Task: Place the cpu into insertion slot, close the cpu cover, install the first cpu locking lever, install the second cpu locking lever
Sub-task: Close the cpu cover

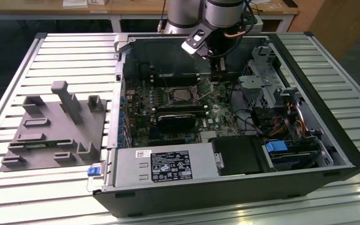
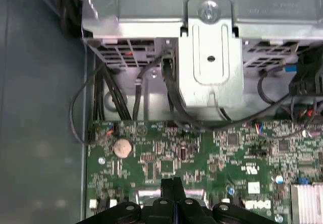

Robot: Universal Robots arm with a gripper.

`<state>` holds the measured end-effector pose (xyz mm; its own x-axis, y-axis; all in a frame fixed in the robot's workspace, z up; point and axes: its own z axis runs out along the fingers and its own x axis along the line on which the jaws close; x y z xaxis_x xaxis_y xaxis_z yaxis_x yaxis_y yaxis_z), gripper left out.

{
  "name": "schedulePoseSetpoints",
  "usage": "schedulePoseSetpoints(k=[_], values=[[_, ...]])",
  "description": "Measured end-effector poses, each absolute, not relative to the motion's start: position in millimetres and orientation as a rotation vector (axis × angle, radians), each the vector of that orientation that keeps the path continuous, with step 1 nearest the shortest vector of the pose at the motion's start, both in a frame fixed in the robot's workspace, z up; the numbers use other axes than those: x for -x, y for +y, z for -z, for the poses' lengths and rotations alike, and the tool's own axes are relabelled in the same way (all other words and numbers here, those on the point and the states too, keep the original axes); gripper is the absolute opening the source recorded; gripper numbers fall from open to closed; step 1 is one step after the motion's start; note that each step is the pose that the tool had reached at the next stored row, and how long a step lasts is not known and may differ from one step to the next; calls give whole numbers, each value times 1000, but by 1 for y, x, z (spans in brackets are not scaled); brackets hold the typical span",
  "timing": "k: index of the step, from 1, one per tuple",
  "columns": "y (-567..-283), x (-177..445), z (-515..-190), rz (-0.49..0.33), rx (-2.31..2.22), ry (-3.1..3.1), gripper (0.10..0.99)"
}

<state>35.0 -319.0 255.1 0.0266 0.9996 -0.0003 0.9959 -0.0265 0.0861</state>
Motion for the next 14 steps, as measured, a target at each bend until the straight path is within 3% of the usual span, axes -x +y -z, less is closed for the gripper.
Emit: schedulePoseSetpoints(k=[14], values=[[-319,-52,-247,-87,-2208,2150,102]])
